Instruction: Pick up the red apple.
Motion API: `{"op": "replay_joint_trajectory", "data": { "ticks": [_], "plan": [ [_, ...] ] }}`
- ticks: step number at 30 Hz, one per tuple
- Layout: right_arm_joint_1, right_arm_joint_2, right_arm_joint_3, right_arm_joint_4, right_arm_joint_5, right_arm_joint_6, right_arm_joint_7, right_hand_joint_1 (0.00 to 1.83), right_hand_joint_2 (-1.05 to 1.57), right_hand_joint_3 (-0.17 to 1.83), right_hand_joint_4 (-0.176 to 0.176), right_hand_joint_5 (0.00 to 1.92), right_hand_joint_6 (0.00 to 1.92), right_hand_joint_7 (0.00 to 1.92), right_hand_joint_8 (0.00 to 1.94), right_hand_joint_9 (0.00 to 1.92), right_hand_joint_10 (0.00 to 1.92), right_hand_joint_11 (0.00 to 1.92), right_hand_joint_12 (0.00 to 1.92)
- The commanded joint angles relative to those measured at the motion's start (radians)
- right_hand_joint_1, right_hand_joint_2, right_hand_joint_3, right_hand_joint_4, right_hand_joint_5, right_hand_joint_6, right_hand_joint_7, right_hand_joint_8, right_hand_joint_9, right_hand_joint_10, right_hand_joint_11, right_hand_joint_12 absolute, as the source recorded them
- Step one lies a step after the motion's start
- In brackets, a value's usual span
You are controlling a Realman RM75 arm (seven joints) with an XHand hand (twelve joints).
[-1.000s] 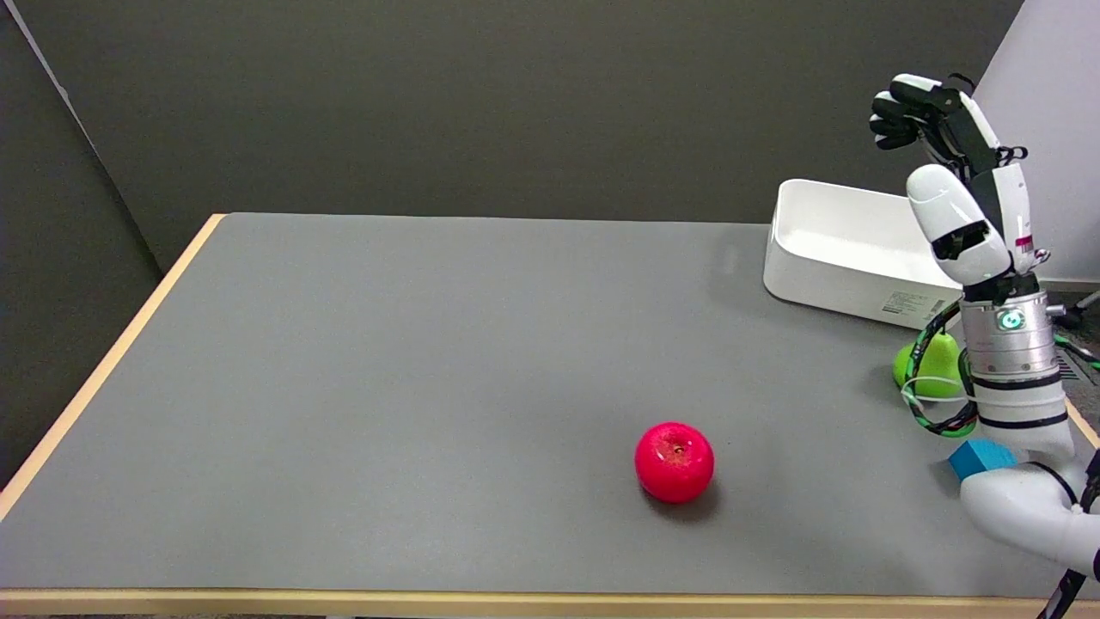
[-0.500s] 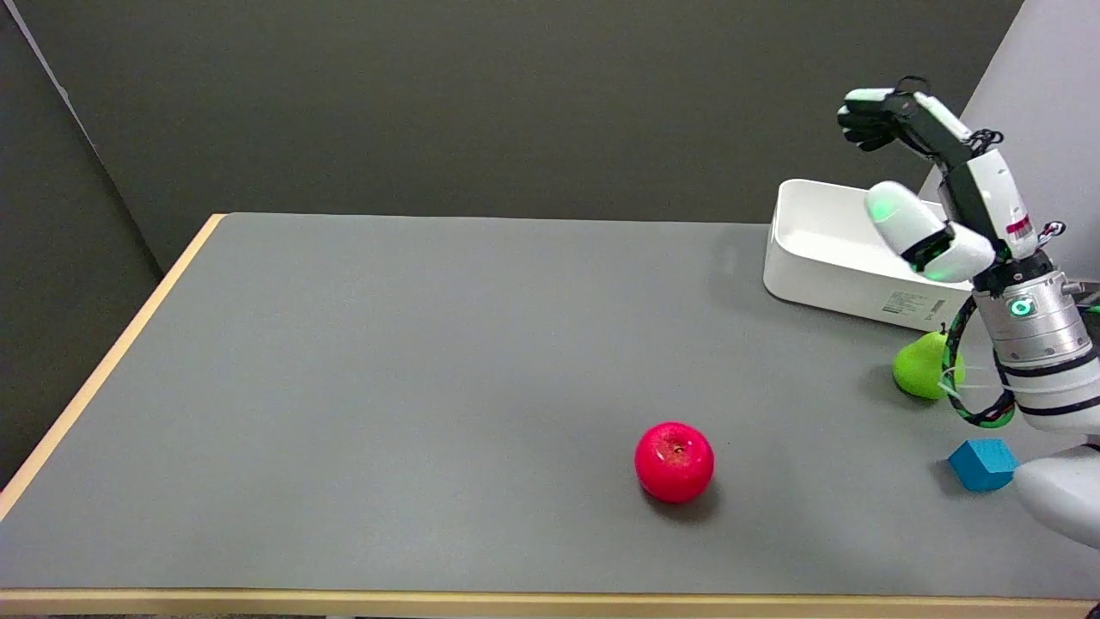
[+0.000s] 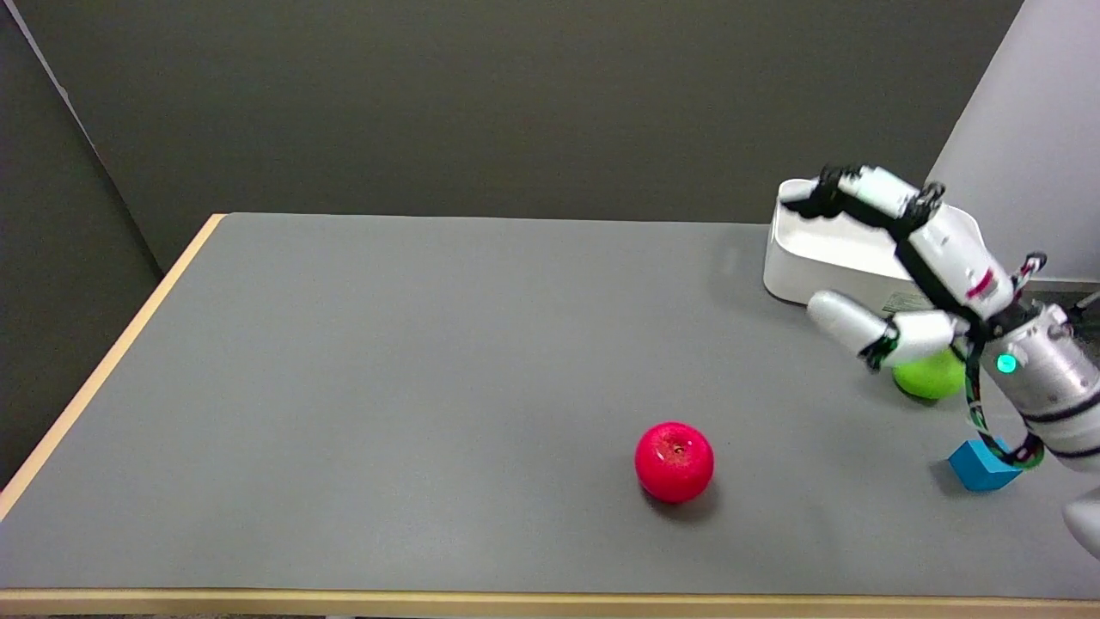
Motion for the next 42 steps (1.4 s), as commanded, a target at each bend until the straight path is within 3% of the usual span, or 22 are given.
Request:
{"op": "replay_joint_trajectory", "data": {
  "ticks": [1,11,17,24,42],
  "plan": [
    [-0.266,-0.100,0.122,0.129,-0.328,0.082,-0.106,0.37,0.62,0.85,0.090,0.37,0.71,0.54,0.59,0.46,1.08,0.33,1.54],
    [-0.218,-0.082,0.082,0.201,-0.540,-0.048,-0.142,0.40,0.61,0.85,0.090,0.37,0.72,0.55,0.60,0.46,1.08,0.34,1.55],
    [-0.130,-0.044,-0.030,0.250,-0.695,-0.142,-0.132,0.39,0.58,0.86,0.082,0.30,0.54,0.40,0.41,0.28,0.82,0.18,1.35],
    [-0.090,-0.033,-0.082,0.245,-0.709,-0.178,-0.132,0.37,0.53,0.90,0.048,0.19,0.42,0.19,0.31,0.10,0.62,0.04,1.21],
    [0.100,-0.041,-0.220,0.071,-0.669,-0.211,-0.125,0.33,0.55,0.86,0.034,0.19,0.39,0.22,0.29,0.11,0.61,0.06,1.19]
  ]
}}
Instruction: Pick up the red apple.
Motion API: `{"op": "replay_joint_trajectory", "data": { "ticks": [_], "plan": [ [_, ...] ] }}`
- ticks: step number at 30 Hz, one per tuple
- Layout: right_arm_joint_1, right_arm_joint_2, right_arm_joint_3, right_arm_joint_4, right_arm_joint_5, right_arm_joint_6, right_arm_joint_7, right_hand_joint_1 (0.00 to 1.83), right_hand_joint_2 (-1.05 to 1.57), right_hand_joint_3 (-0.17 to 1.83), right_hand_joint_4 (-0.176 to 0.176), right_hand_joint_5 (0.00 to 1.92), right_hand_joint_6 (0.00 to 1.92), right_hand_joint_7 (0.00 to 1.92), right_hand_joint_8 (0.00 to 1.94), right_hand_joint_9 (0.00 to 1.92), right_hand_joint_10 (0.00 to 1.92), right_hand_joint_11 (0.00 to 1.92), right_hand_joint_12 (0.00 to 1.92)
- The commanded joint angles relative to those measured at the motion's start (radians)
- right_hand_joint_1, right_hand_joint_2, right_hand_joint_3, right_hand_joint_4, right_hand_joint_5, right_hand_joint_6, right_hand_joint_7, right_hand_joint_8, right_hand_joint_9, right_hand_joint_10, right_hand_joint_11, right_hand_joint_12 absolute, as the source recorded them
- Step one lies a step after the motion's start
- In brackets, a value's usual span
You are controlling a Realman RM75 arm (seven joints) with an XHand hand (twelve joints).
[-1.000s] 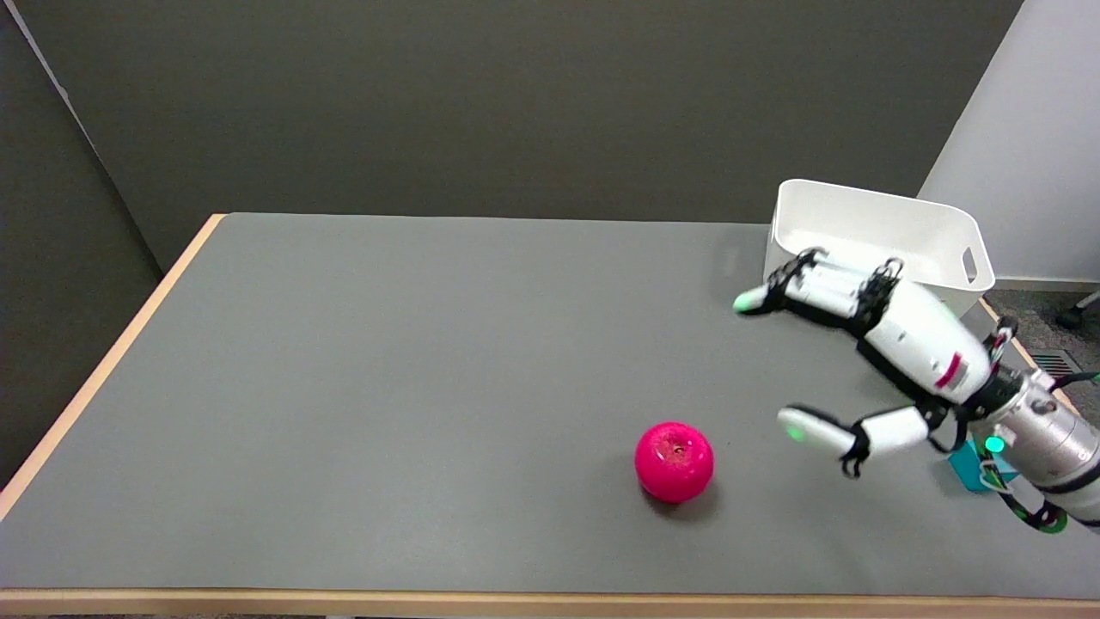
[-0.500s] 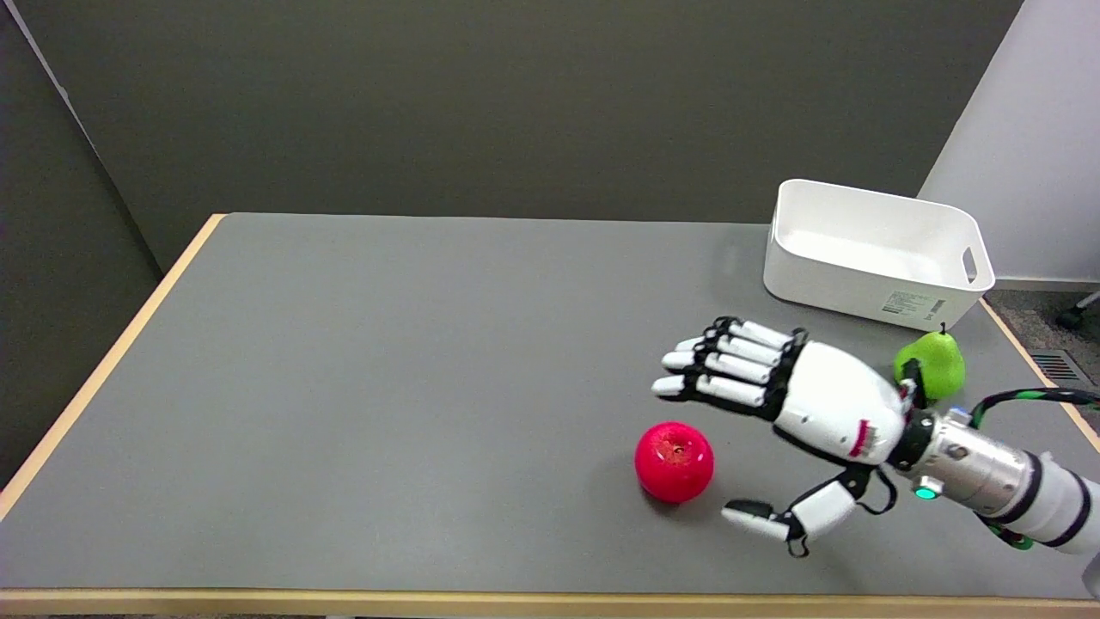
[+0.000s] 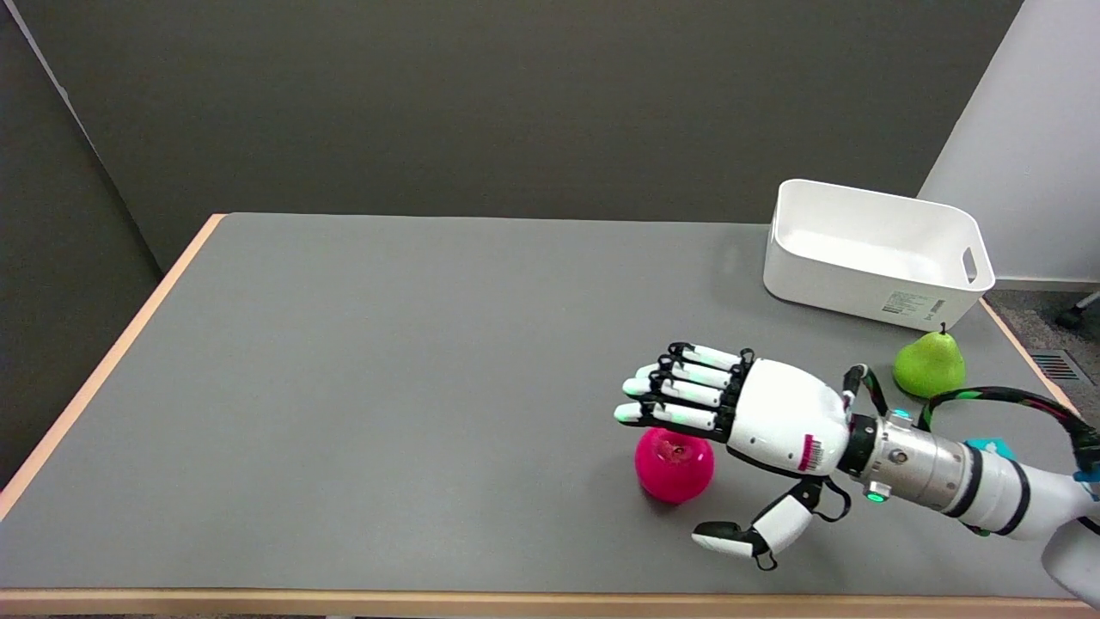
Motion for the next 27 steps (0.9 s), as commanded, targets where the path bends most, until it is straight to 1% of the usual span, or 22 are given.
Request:
{"op": "replay_joint_trajectory", "data": {
  "ticks": [1,7,14,27],
  "plan": [
    [0.175,0.002,-0.148,-0.136,-0.019,-0.052,0.007,0.33,0.55,0.86,0.035,0.19,0.39,0.22,0.29,0.12,0.61,0.06,1.19],
    [0.222,0.001,-0.190,-0.203,-0.019,-0.062,0.013,0.32,0.55,0.86,0.037,0.20,0.40,0.24,0.30,0.13,0.62,0.06,1.20],
    [0.273,-0.001,-0.251,-0.283,0.016,-0.054,0.013,0.32,0.56,0.86,0.039,0.20,0.40,0.25,0.30,0.13,0.62,0.06,1.20],
    [0.283,-0.026,-0.263,-0.327,0.017,-0.044,0.013,0.32,0.56,0.87,0.043,0.21,0.41,0.26,0.31,0.14,0.62,0.07,1.20]
  ]
}}
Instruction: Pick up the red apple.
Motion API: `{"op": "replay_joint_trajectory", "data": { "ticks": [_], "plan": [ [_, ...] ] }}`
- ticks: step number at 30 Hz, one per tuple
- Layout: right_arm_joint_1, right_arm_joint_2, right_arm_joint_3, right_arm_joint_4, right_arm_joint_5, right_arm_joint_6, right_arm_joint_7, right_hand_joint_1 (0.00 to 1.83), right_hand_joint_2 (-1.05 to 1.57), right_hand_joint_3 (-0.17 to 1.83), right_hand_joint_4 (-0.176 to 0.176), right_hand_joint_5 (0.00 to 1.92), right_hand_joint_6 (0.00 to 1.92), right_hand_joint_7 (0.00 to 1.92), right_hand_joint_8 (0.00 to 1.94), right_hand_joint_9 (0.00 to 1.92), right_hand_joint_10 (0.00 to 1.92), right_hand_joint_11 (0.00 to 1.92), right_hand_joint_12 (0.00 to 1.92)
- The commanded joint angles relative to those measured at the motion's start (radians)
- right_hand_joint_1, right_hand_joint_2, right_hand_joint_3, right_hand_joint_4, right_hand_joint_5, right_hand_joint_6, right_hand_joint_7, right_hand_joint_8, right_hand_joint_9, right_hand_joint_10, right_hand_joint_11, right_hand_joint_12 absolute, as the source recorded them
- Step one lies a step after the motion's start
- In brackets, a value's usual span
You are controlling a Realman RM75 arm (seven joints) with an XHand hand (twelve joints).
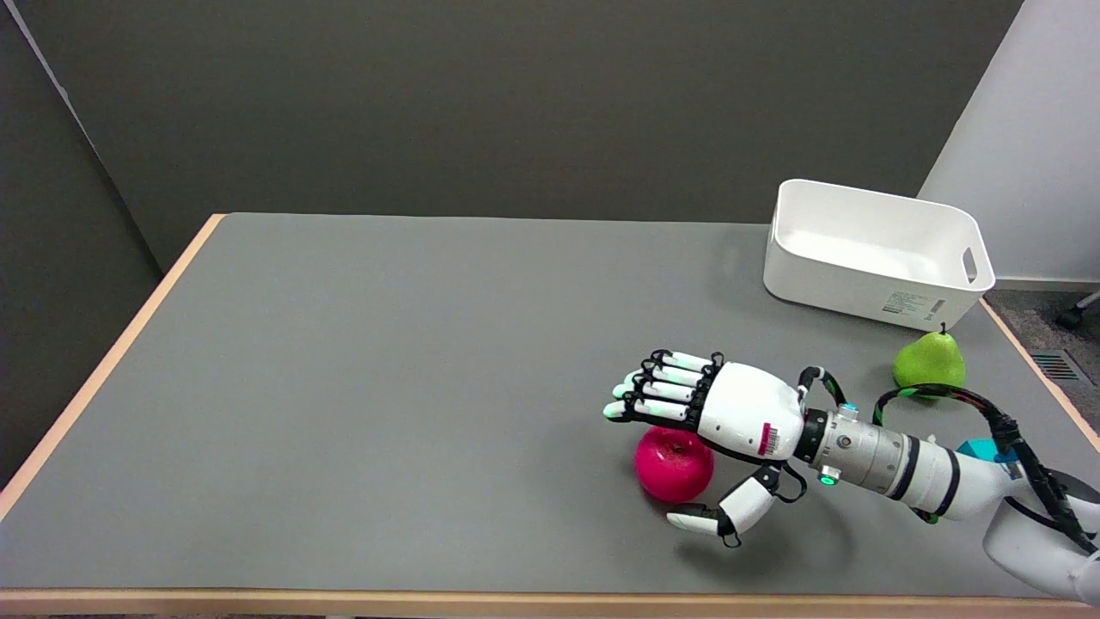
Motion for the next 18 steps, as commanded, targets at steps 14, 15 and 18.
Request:
{"op": "replay_joint_trajectory", "data": {
  "ticks": [14,15,18],
  "plan": [
    [0.074,-0.031,-0.068,-0.140,0.033,0.045,-0.006,0.35,0.61,0.87,0.078,0.34,0.65,0.50,0.52,0.41,0.95,0.27,1.39],
    [0.075,-0.031,-0.068,-0.141,0.033,0.045,-0.006,0.35,0.61,0.87,0.078,0.35,0.65,0.50,0.52,0.41,0.95,0.27,1.39],
    [0.076,-0.031,-0.068,-0.143,0.033,0.045,-0.006,0.35,0.61,0.87,0.079,0.35,0.65,0.50,0.53,0.41,0.95,0.27,1.40]
  ]
}}
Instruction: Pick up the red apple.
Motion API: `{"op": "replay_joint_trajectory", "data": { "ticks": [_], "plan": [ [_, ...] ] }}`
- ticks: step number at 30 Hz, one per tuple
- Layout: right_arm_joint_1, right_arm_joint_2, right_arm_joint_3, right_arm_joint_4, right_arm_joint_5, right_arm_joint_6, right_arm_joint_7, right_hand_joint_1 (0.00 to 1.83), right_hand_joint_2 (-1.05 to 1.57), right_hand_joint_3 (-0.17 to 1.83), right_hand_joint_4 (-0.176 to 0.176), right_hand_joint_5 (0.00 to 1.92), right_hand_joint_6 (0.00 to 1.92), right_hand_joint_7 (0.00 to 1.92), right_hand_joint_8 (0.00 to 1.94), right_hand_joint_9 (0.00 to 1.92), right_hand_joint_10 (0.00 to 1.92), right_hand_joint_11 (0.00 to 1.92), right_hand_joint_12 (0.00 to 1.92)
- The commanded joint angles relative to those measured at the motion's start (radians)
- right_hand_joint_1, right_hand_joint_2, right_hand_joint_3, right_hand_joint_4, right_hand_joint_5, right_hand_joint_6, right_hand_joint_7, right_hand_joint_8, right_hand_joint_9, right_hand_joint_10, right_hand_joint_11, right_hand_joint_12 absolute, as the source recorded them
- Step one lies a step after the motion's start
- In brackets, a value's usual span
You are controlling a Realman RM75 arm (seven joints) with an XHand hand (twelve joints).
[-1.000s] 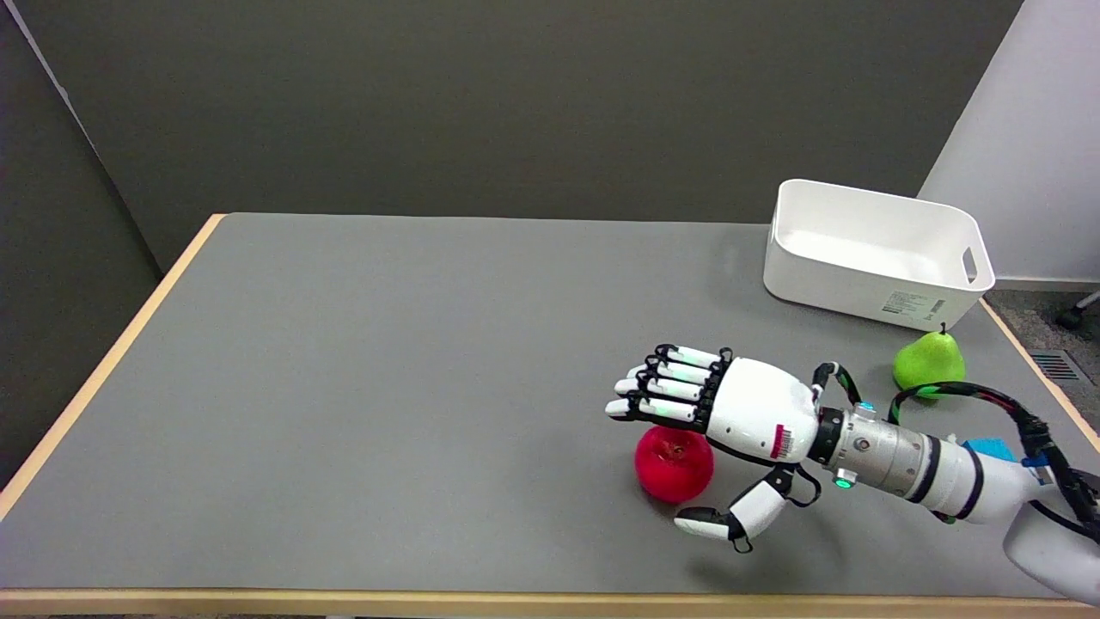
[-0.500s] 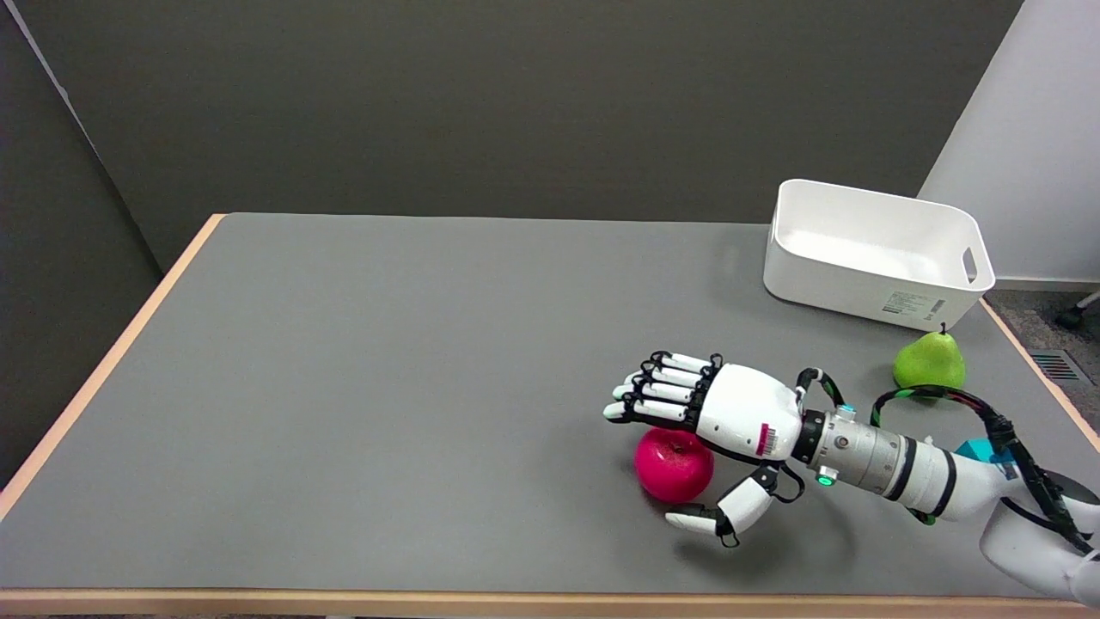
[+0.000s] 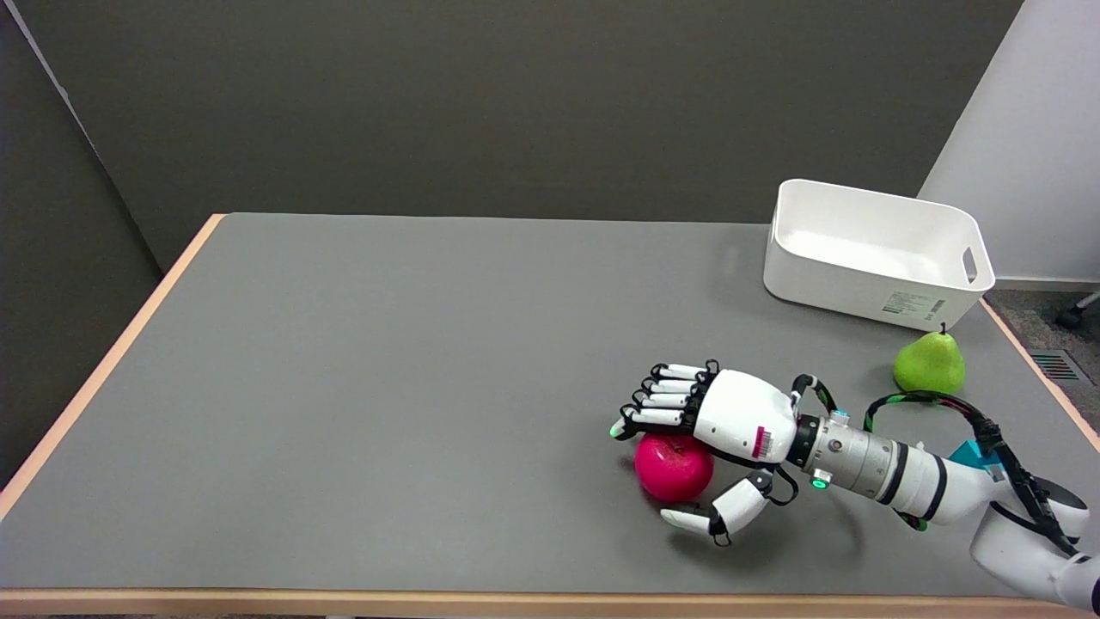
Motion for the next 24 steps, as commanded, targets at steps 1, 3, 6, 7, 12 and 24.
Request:
{"op": "replay_joint_trajectory", "data": {
  "ticks": [1,3,6,7,12,24],
  "plan": [
    [0.024,-0.010,-0.019,-0.050,0.013,0.020,-0.004,0.35,0.61,0.87,0.080,0.35,0.66,0.50,0.53,0.41,0.96,0.28,1.40],
    [0.027,-0.011,-0.021,-0.057,0.013,0.020,-0.004,0.36,0.61,0.87,0.081,0.35,0.66,0.51,0.54,0.42,0.96,0.28,1.41],
    [0.039,-0.014,-0.029,-0.073,0.015,0.020,-0.004,0.36,0.61,0.87,0.081,0.35,0.66,0.51,0.54,0.42,0.97,0.28,1.41],
    [0.044,-0.016,-0.033,-0.081,0.015,0.024,-0.004,0.36,0.62,0.87,0.082,0.35,0.66,0.51,0.55,0.43,0.98,0.30,1.43],
    [0.076,-0.030,-0.045,-0.135,0.015,0.062,-0.004,0.55,0.65,0.91,0.093,0.39,0.79,0.58,0.68,0.53,1.09,0.49,1.61],
    [0.079,-0.038,-0.051,-0.146,0.029,0.095,-0.050,1.16,1.18,0.18,-0.073,0.58,1.55,0.84,1.31,0.76,1.29,0.63,1.67]
  ]
}}
